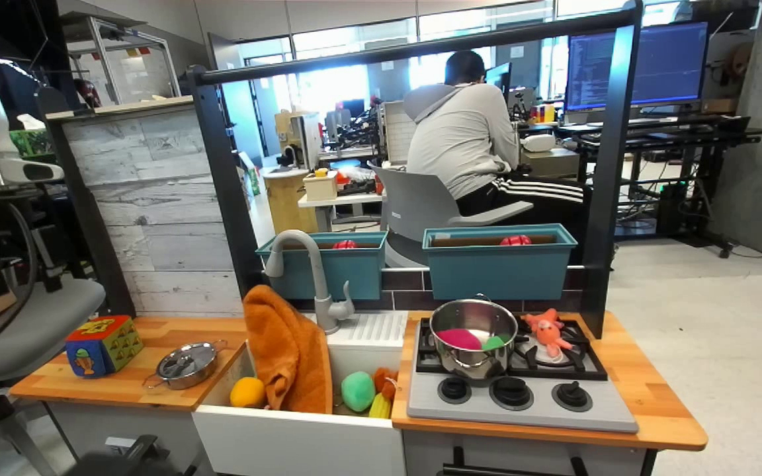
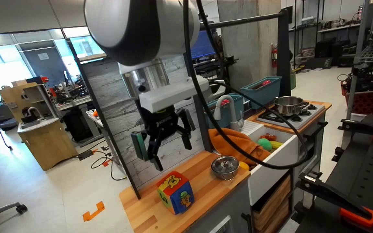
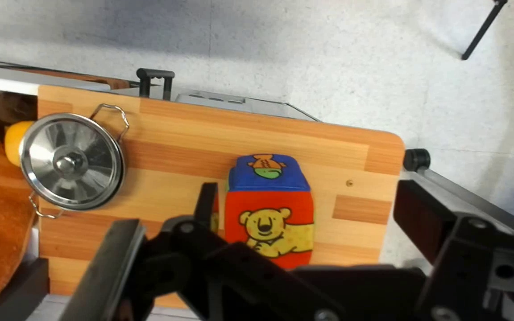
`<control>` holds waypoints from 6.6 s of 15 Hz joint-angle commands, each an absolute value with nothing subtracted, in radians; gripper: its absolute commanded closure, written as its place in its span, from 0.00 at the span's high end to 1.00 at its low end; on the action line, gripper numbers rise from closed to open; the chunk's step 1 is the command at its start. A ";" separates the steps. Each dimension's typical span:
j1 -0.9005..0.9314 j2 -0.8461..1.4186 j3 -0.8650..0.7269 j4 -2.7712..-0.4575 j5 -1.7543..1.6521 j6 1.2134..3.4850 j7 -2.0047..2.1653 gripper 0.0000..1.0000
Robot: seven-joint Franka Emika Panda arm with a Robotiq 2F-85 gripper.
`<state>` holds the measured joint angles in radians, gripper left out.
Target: Pick up the orange and blue toy from the counter and put it in the top drawer
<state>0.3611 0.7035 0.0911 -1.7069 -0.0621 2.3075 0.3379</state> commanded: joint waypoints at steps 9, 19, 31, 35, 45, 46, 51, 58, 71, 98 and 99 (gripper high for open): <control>0.428 0.957 -0.017 -1.463 -0.108 2.224 0.532 1.00; 0.421 1.121 -0.003 -1.211 -0.091 2.111 0.510 1.00; 0.369 1.337 0.000 -0.850 -0.073 1.948 0.512 0.42; 0.360 1.375 -0.007 -0.769 -0.064 1.913 0.511 0.13; 0.337 1.340 0.029 -0.706 -0.081 1.546 0.334 0.01; 0.339 1.324 0.031 -0.707 -0.088 1.501 0.286 0.01; 0.348 1.270 0.030 -0.673 -0.107 1.274 0.046 0.01; 0.323 1.321 0.050 -0.573 -0.118 1.021 -0.271 0.01; 0.201 1.493 0.049 -0.472 0.109 1.007 0.327 0.01; -0.022 1.488 0.270 -0.523 0.812 1.132 0.819 0.01; -0.018 1.488 0.272 -0.517 0.828 1.150 0.816 0.01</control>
<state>0.0267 1.4880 0.2530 -0.5734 0.7679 1.0923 0.7910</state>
